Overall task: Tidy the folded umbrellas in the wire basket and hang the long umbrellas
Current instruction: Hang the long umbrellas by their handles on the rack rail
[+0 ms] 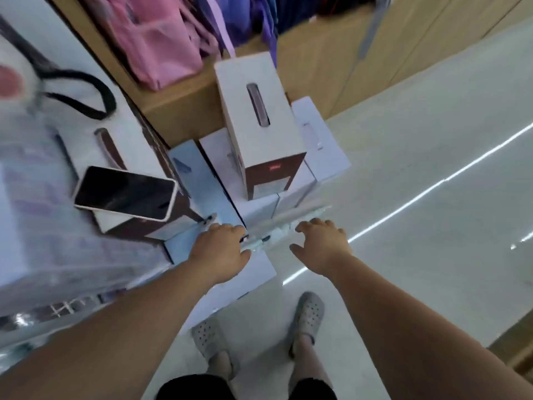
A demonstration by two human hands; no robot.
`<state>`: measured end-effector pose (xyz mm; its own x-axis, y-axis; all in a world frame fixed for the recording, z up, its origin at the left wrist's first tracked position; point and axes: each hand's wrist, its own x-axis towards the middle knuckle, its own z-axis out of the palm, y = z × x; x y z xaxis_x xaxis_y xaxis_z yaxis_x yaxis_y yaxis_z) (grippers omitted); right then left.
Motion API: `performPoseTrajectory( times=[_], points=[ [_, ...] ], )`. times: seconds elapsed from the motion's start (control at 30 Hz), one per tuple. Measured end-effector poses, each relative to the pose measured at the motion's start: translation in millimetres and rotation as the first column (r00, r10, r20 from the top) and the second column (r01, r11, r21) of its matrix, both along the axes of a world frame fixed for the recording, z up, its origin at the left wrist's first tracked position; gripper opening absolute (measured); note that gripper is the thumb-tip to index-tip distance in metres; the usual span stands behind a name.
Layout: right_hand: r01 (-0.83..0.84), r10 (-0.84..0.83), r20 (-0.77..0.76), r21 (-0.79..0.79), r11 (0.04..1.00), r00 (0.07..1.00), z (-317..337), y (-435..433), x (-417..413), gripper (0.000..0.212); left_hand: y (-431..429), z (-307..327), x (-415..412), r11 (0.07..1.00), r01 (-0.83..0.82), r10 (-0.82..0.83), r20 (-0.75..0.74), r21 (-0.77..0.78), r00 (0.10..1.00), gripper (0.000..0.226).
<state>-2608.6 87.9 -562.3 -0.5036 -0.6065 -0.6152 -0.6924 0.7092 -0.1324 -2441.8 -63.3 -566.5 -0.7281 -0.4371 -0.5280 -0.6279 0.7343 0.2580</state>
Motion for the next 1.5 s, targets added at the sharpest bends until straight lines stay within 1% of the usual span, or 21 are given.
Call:
performPoseTrajectory(
  times=[0.07,0.2,0.27,0.37,0.47,0.6,0.7,0.8,0.9,1.0,1.1,1.23,1.3,1.4,1.43,1.5],
  points=[
    [-0.038,0.037,0.05,0.019,0.999,0.998,-43.8,-2.6,-9.7,0.055,5.2,-40.8,-6.4,0.999,-0.038,0.037,0.055,0.023,0.998,0.038],
    [-0.12,0.113,0.127,0.054,0.991,0.985,-122.8,-11.6,-18.9,0.06,15.5,-112.1,-9.5,0.994,-0.104,0.098,0.164,0.029,0.982,0.049],
    [-0.154,0.143,0.173,0.055,0.987,0.975,-155.6,-18.5,-18.9,0.063,20.7,-136.7,-5.5,0.993,-0.114,0.109,0.174,0.018,0.979,0.044],
    [-0.19,0.177,0.24,0.033,0.981,0.955,-195.8,-31.9,-15.5,0.072,20.9,-163.6,2.7,0.99,-0.131,0.136,0.112,-0.046,0.984,0.031],
    [-0.223,0.212,0.249,0.014,0.975,0.945,-226.0,-43.3,-12.4,0.075,19.7,-178.5,9.7,0.974,-0.225,0.224,0.023,0.015,0.974,0.027],
    [-0.248,0.247,0.161,-0.013,0.969,0.956,-247.1,-47.9,-9.5,0.07,21.4,-177.9,13.1,0.95,-0.297,0.303,-0.049,0.1,0.952,0.028],
    [-0.263,0.269,0.078,-0.084,0.961,0.96,-246.9,-44.8,-12.5,0.056,18.8,-165.6,9.9,0.936,-0.328,0.339,-0.078,0.128,0.937,0.024],
    [-0.3,0.307,0.035,-0.139,0.944,0.951,-230.6,-39.1,-20.4,0.046,15.1,-141.4,2.0,0.942,-0.307,0.321,-0.099,0.136,0.942,0.018],
    [-0.33,0.344,0.078,-0.151,0.932,0.936,-198.5,-30.0,-27.5,0.039,11.4,-108.8,-7.0,0.948,-0.279,0.294,-0.09,0.153,0.951,0.019],
    [-0.323,0.338,0.098,-0.139,0.936,0.936,-154.9,-19.4,-30.0,0.036,5.5,-67.8,-16.2,0.938,-0.283,0.305,-0.088,0.199,0.948,0.016],
    [-0.297,0.311,0.102,-0.133,0.946,0.945,-98.2,-10.1,-32.4,0.035,0.8,-14.7,-27.6,0.934,-0.297,0.332,-0.18,0.197,0.926,0.01],
    [-0.236,0.255,0.1,-0.175,0.956,0.962,-12.6,5.7,-34.6,0.031,-2.2,71.6,-41.1,0.942,-0.283,0.33,-0.342,0.181,0.88,0.014],
    [-0.184,0.208,0.096,-0.212,0.96,0.973,32.0,12.6,-31.0,0.022,-5.2,117.4,-42.6,0.944,-0.283,0.329,-0.417,0.17,0.847,0.021],
    [-0.07,0.099,0.1,-0.259,0.963,0.99,99.7,18.2,-17.7,0.022,-8.3,178.2,-33.6,0.93,-0.321,0.366,-0.469,0.177,0.804,0.053],
    [-0.034,0.064,0.1,-0.277,0.96,0.993,120.1,19.3,-11.7,0.022,-8.3,194.8,-27.7,0.919,-0.338,0.395,-0.488,0.204,0.778,0.061],
    [0.037,-0.001,0.107,-0.327,0.944,0.994,156.4,21.5,1.7,0.022,-4.0,222.8,-14.4,0.885,-0.36,0.465,-0.516,0.295,0.719,0.065]
  ],
)
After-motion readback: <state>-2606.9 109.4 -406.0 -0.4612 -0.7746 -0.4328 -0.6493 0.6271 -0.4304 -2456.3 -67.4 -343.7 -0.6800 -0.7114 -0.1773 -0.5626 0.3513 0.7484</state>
